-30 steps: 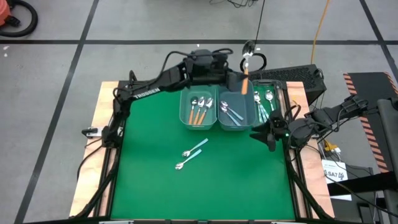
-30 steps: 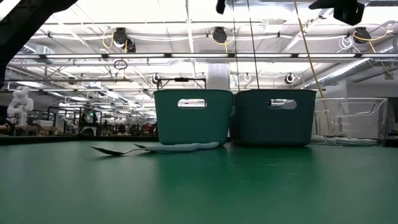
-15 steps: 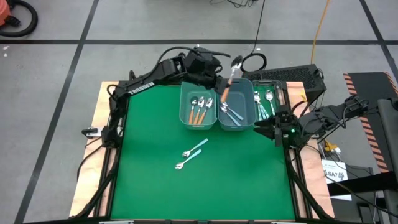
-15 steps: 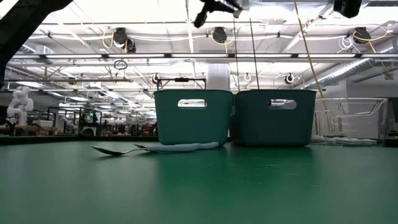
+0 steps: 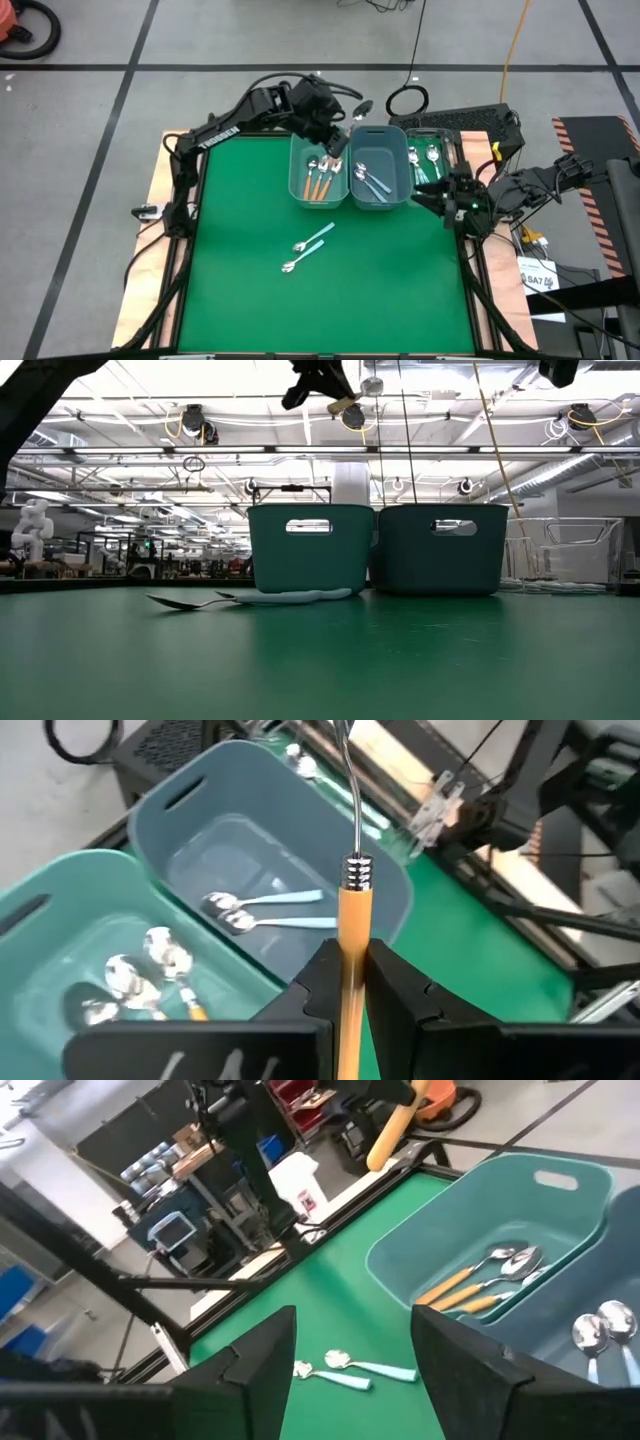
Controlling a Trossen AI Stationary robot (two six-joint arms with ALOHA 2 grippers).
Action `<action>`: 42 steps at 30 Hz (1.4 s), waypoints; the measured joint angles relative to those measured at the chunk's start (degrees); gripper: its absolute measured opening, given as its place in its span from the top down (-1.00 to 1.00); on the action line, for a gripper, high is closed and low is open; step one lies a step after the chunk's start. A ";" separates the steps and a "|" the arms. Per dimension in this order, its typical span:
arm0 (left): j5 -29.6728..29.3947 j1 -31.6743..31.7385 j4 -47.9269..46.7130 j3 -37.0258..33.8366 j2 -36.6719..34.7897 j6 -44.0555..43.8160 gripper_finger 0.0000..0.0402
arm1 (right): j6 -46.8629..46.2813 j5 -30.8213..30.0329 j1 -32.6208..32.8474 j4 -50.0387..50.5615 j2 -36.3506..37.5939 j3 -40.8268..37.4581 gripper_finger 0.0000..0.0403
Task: Sort silverware by color (type)
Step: Put the yellow spoon into the green bin
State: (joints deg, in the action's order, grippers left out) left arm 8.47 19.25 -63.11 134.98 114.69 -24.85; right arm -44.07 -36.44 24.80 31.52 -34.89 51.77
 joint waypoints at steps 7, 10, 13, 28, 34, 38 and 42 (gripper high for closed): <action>2.47 3.77 0.15 -2.60 0.80 2.32 0.84 | -1.16 -3.08 0.00 0.01 -0.04 0.00 0.05; 4.18 4.25 2.76 -8.15 0.74 2.35 0.84 | -1.20 -4.39 0.00 0.01 -0.22 0.00 0.05; 4.96 4.42 3.91 -13.13 0.98 2.61 0.84 | -1.32 -5.27 0.00 0.00 -0.50 0.01 0.05; 5.85 5.50 23.15 -40.03 -7.73 -4.64 0.84 | -3.18 -5.60 0.00 0.01 -2.86 0.02 0.05; 6.30 5.07 37.51 -52.93 -14.44 -10.86 0.84 | -2.99 -6.61 0.00 0.01 -3.04 0.02 0.05; 6.34 4.61 43.68 -57.09 -14.07 -12.42 0.84 | -3.14 -8.12 -0.10 0.01 -3.06 0.02 0.05; 4.68 4.63 45.43 -60.62 -13.55 -13.91 0.84 | -5.00 -8.97 -0.11 -0.01 -3.06 0.02 0.05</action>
State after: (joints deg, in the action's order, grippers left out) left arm 13.15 23.88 -17.69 74.36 101.15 -38.75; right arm -49.07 -45.41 24.69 31.51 -37.95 51.79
